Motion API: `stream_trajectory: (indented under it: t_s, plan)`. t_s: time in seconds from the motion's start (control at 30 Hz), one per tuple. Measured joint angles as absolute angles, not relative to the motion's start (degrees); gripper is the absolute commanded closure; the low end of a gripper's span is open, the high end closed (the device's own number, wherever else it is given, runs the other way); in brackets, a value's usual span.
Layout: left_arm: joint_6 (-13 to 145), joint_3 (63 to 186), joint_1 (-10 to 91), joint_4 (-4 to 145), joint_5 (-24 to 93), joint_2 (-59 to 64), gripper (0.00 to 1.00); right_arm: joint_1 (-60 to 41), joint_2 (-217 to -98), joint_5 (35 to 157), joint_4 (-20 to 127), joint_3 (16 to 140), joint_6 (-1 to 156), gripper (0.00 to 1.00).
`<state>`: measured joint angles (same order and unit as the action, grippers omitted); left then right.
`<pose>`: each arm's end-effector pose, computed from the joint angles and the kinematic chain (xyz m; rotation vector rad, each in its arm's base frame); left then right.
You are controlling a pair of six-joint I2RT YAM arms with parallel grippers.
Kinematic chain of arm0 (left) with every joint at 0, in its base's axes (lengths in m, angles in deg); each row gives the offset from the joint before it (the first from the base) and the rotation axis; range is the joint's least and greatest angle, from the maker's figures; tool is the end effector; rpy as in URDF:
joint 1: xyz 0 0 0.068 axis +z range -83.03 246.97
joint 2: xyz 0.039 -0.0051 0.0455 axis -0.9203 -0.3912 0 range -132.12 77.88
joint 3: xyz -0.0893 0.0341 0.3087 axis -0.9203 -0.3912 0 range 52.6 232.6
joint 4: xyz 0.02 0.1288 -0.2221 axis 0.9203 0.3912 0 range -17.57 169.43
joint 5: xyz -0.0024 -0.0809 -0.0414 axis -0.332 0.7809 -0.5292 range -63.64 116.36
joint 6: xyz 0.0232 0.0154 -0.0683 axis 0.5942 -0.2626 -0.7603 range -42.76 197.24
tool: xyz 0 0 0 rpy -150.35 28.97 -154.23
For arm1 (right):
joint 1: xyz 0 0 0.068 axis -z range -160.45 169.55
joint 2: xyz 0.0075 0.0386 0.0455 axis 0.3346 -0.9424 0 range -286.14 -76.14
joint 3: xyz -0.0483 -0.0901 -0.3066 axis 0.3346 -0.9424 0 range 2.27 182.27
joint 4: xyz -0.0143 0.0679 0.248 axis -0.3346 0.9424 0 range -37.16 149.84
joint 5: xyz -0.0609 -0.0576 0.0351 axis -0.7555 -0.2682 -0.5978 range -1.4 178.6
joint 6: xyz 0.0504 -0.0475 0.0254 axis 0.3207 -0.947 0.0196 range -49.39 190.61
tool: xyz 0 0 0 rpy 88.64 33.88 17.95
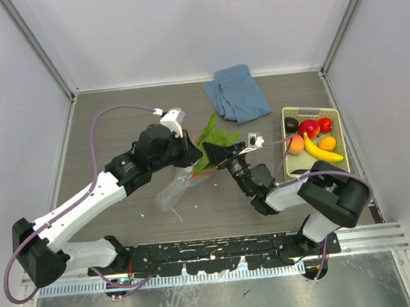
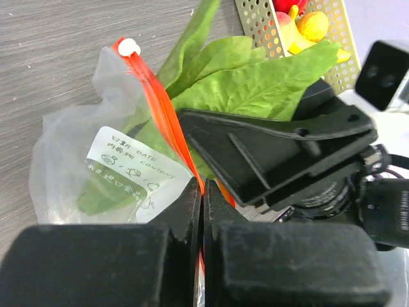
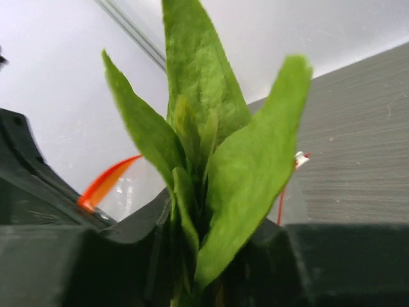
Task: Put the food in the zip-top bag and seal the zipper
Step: Place the fake vegetable in the zipper food storage bag.
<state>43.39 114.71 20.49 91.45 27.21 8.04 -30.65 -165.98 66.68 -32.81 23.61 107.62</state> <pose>0.1914 -0.2029 0.3759 0.2469 2.1433 -0.8690 0.2024 0.2069 0.2659 0.1931 1.3554 1.0521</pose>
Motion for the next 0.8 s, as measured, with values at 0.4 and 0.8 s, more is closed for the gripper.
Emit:
stream_trajectory:
  t_s: [0.4, 0.8]
  plan:
    - [48.6, 114.7, 21.5, 96.2, 21.7, 11.1, 1.00, -30.6, -150.1, 70.5, -10.7, 25.5, 105.3, 0.44]
    - [54.0, 114.7, 22.2, 99.7, 21.0, 11.1, 1.00, -29.6, -144.8, 78.6, 29.2, 41.0, 100.1, 0.40]
